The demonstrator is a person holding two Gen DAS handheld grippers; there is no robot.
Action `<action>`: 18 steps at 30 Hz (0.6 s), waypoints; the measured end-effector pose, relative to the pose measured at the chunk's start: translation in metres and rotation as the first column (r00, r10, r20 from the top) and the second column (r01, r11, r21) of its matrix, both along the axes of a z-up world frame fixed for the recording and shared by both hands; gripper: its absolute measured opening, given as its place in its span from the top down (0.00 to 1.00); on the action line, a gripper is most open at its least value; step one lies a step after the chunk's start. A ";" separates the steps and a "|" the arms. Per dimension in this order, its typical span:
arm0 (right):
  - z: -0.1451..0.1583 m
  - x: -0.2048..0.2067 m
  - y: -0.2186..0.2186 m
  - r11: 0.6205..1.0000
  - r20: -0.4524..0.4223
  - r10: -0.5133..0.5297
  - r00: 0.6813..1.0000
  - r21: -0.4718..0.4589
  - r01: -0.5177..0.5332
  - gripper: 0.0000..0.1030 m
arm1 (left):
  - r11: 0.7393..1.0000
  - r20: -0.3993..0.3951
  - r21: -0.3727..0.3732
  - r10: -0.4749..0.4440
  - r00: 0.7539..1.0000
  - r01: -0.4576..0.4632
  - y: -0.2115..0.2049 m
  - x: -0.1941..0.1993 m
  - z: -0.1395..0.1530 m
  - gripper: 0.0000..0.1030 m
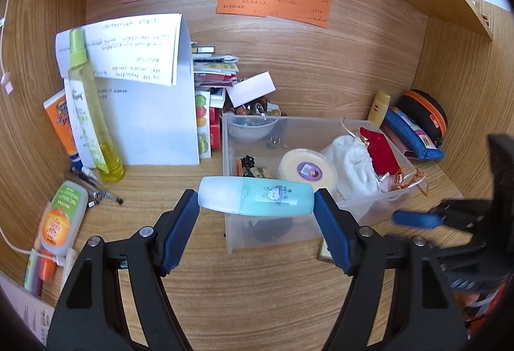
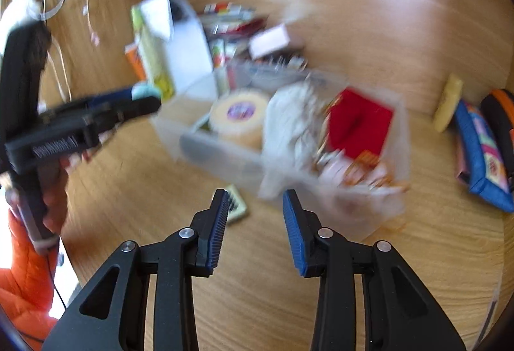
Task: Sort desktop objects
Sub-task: 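Carry the blue bottle and domino tile into the clear bin and release both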
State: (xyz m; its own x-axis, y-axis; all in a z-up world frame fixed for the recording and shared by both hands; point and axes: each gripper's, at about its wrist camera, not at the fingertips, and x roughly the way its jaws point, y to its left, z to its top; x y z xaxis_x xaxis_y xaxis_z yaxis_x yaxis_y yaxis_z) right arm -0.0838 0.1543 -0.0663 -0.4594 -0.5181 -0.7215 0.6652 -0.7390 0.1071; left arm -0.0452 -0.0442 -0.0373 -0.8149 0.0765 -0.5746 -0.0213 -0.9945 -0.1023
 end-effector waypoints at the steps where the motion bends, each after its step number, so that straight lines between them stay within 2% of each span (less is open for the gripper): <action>1: -0.006 -0.002 -0.005 1.000 0.022 0.007 1.000 0.006 -0.007 0.66 | 1.000 0.001 0.001 0.000 1.000 0.000 0.000 0.001 -0.001 0.30; 6: -0.026 -0.008 -0.027 0.998 0.062 0.033 0.997 0.045 -0.036 0.66 | 1.000 0.014 0.014 -0.010 1.000 0.010 -0.005 0.011 -0.005 0.30; 18: -0.045 -0.012 -0.064 0.980 0.011 0.076 0.997 0.182 -0.077 0.67 | 0.998 0.038 0.056 -0.028 0.999 0.026 -0.011 0.016 -0.020 0.30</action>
